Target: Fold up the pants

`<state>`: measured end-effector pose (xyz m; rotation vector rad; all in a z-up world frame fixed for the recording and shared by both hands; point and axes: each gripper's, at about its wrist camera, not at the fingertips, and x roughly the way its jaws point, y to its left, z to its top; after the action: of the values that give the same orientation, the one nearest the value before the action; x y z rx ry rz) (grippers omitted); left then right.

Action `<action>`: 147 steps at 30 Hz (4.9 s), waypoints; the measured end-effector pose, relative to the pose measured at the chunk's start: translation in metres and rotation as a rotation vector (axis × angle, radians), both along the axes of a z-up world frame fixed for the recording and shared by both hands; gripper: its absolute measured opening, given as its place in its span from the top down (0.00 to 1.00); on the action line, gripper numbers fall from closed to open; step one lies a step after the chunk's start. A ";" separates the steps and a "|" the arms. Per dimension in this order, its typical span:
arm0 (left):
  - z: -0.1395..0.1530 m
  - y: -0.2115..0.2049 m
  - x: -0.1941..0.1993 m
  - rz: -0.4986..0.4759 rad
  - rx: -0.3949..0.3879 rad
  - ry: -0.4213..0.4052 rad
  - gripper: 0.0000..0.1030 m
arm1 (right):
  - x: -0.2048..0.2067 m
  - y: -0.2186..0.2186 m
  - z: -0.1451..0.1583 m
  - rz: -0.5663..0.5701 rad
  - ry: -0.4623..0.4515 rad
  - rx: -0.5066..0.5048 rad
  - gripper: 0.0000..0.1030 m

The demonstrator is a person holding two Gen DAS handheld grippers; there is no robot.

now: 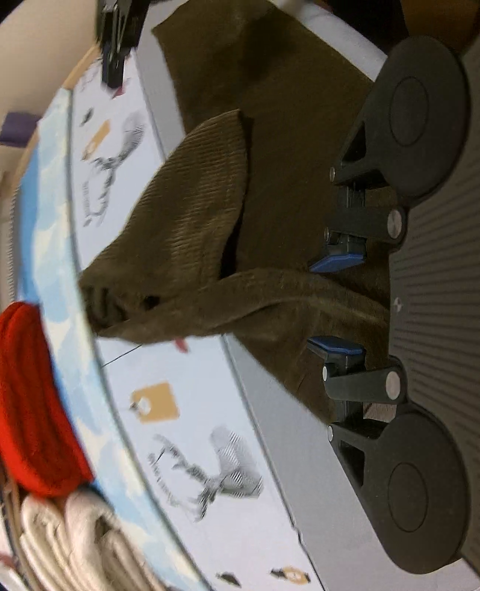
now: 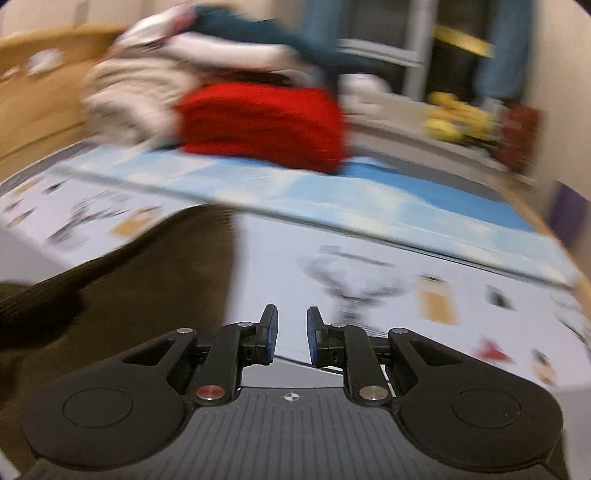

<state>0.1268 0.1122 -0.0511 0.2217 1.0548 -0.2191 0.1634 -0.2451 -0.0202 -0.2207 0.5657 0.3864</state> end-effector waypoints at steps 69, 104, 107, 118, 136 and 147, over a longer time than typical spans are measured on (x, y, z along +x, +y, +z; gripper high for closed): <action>-0.018 0.080 0.188 0.860 0.097 -0.179 0.43 | 0.171 -0.243 -0.128 -0.911 0.338 0.743 0.60; -0.063 -0.153 0.226 -0.073 -0.217 -0.172 0.58 | 0.166 -0.192 -0.136 -1.110 0.086 0.753 0.56; -0.075 -0.164 0.222 -0.124 -0.179 -0.129 0.50 | 0.189 -0.191 -0.149 -1.018 0.171 0.809 0.56; -0.105 -0.171 0.206 -0.228 0.038 -0.110 0.91 | 0.238 -0.209 -0.144 -0.912 0.160 0.732 0.60; -0.080 -0.140 0.210 -0.294 -0.178 0.021 0.73 | 0.211 -0.213 -0.143 -0.927 0.226 0.751 0.53; -0.100 -0.152 0.202 -0.342 -0.045 0.001 0.92 | 0.233 -0.193 -0.127 -0.811 0.150 0.547 0.94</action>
<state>0.3284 -0.0395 -0.1510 0.3619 1.0075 -0.5507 0.3962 -0.4384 -0.1475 0.5619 0.6268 -0.2428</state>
